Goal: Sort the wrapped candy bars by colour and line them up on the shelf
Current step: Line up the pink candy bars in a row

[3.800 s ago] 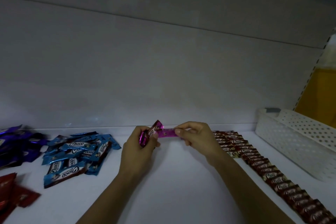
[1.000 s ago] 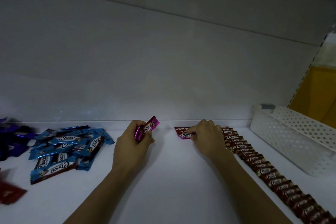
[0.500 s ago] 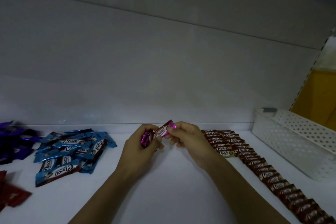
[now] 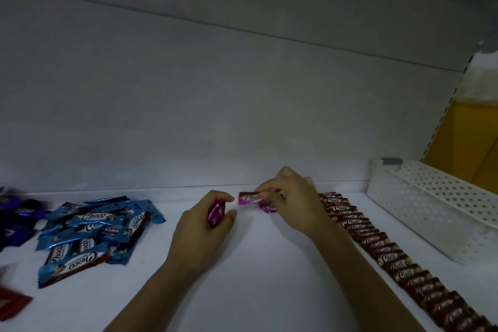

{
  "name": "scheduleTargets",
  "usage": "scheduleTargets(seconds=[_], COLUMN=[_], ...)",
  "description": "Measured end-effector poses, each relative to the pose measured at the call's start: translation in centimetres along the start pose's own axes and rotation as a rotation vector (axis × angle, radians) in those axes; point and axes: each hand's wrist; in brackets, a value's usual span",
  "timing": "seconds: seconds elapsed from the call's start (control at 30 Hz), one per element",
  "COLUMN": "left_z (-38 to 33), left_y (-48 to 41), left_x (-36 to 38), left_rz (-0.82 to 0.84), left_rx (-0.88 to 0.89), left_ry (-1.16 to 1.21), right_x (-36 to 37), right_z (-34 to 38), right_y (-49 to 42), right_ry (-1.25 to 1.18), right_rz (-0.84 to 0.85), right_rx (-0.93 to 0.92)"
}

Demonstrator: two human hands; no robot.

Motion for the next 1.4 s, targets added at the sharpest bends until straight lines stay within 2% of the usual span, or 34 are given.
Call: scheduleTargets(seconds=[0.1, 0.17, 0.67, 0.8, 0.83, 0.9, 0.93, 0.97, 1.03, 1.07, 1.27, 1.4], left_z=[0.0, 0.0, 0.2, 0.0, -0.1, -0.3, -0.3, -0.3, -0.4, -0.4, -0.5, -0.4], left_y=[-0.1, -0.1, -0.2, -0.1, -0.1, 0.0, 0.0, 0.0, 0.0, 0.0, -0.1, -0.3], left_x=[0.1, 0.2, 0.3, 0.3, 0.3, 0.3, 0.3, 0.2, 0.2, 0.3, 0.1, 0.1], left_rz=[-0.015, -0.018, -0.043, -0.009, 0.007, 0.031, 0.035, 0.039, 0.049, 0.049, 0.01, 0.017], left_rx=[-0.02, -0.019, -0.021, -0.037, -0.043, -0.045, -0.037, -0.023, 0.012, 0.024, 0.047, 0.02], left_ry=[-0.015, -0.029, -0.035, -0.017, -0.008, -0.001, 0.01, 0.032, 0.076, 0.089, 0.115, 0.184], right_x=[-1.8, -1.7, 0.4, 0.4, 0.4, 0.7, 0.8, 1.0, 1.8, 2.1, 1.1, 0.5], right_z=[-2.8, -3.8, -4.4, -4.0, -3.6, -1.4, 0.2, 1.6, 3.5, 4.1, 3.6, 3.3], right_y=[0.3, 0.6, 0.0, 0.2, 0.3, 0.4, 0.5, 0.6, 1.1, 1.2, 0.7, 0.6], right_ry=[0.202, 0.258, 0.395, 0.399, 0.282, -0.247, -0.523, -0.675, -0.769, -0.797, -0.969, -0.884], right_rz=[0.025, 0.063, 0.021, 0.007, -0.019, -0.027, 0.03, 0.116, 0.282, 0.311, 0.08, 0.15], right_rx=[0.187, 0.235, 0.097, 0.119, 0.138, 0.245, 0.295, 0.313, 0.29, 0.273, 0.373, 0.397])
Point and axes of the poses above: each hand's wrist, its own y-axis away from the middle knuckle, its own x-axis out of the palm, z = x × y, and after that the axes turned 12 degrees about -y, right-handed
